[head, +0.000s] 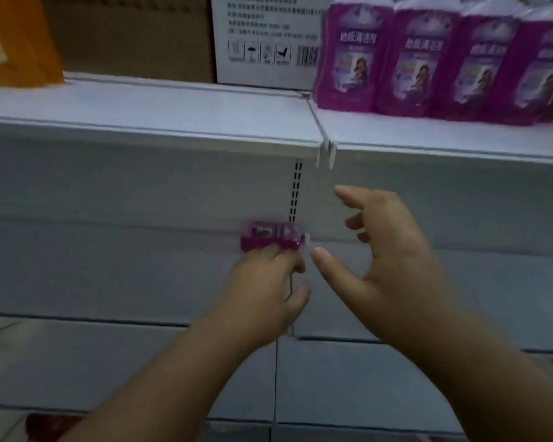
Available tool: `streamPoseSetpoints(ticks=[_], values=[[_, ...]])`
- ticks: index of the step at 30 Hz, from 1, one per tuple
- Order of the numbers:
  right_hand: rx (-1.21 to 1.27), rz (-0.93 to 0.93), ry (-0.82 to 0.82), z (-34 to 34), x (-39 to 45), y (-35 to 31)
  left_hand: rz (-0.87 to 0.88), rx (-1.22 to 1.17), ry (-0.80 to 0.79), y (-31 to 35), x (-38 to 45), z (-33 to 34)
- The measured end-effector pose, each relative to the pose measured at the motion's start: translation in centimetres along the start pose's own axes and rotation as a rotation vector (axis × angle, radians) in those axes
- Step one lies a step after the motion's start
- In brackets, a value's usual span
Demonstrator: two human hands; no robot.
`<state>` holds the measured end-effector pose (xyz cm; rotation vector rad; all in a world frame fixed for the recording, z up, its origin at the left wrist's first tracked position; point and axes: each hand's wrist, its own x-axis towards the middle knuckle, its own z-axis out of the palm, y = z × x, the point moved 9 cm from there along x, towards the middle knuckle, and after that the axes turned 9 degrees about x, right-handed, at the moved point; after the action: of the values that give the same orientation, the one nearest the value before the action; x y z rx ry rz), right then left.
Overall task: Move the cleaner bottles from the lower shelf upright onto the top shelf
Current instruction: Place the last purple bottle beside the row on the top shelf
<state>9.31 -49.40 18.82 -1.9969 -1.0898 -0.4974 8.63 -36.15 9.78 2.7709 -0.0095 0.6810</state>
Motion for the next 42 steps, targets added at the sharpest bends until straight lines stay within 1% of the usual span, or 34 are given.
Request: streamPoseSetpoints(ticks=[6,9,12,15,18,20,23,25,27,28,30,33,34,36,38,40,42], values=[[-0.023,0.128,-0.127,4.9,-0.3,5.5,-0.132,0.025,-0.119,-4.5,1.5,7.6],[-0.014,0.164,-0.141,6.0,0.1,8.5,-0.184,0.072,-0.063,-6.6,4.7,10.2],[-0.033,0.228,-0.186,6.7,0.4,11.5,-0.214,0.220,-0.024,-9.0,9.3,12.1],[-0.049,0.266,-0.221,7.0,0.7,13.6,-0.262,0.409,-0.103,-12.3,12.4,14.1],[-0.037,0.297,-0.233,7.2,1.0,14.9,-0.282,0.581,-0.188,-14.7,13.6,15.2],[-0.034,0.302,-0.239,7.6,1.0,15.4,-0.286,0.640,-0.225,-15.7,13.9,15.3],[-0.043,0.310,-0.255,8.3,0.9,15.8,-0.284,0.656,-0.288,-16.4,13.4,15.1],[-0.042,0.309,-0.254,8.8,0.8,15.8,-0.313,0.540,-0.343,-16.4,12.1,15.3],[-0.025,0.301,-0.240,9.3,0.7,15.6,-0.389,0.333,-0.365,-16.0,10.1,15.0],[-0.012,0.300,-0.229,9.6,0.5,15.4,-0.416,0.251,-0.336,-15.6,8.8,14.4],[0.023,0.316,-0.201,10.1,0.0,14.9,-0.485,0.093,-0.231,-14.8,6.0,12.7],[0.146,0.422,-0.170,11.4,-0.8,13.7,-0.637,-0.256,-0.055,-13.7,1.5,9.8],[0.223,0.452,-0.172,12.1,-0.9,13.0,-0.641,-0.342,-0.004,-13.0,0.3,8.8],[0.413,0.472,-0.152,13.3,-1.0,10.9,-0.588,-0.444,0.076,-11.2,-1.6,6.7],[0.533,0.431,-0.074,13.5,-0.8,8.7,-0.529,-0.517,0.137,-9.4,-3.5,4.5],[0.603,0.375,0.005,12.8,-1.0,6.7,-0.464,-0.513,0.149,-7.9,-5.4,2.5],[0.656,0.308,0.047,11.1,-1.1,4.5,-0.395,-0.507,0.136,-6.7,-6.7,0.4]])
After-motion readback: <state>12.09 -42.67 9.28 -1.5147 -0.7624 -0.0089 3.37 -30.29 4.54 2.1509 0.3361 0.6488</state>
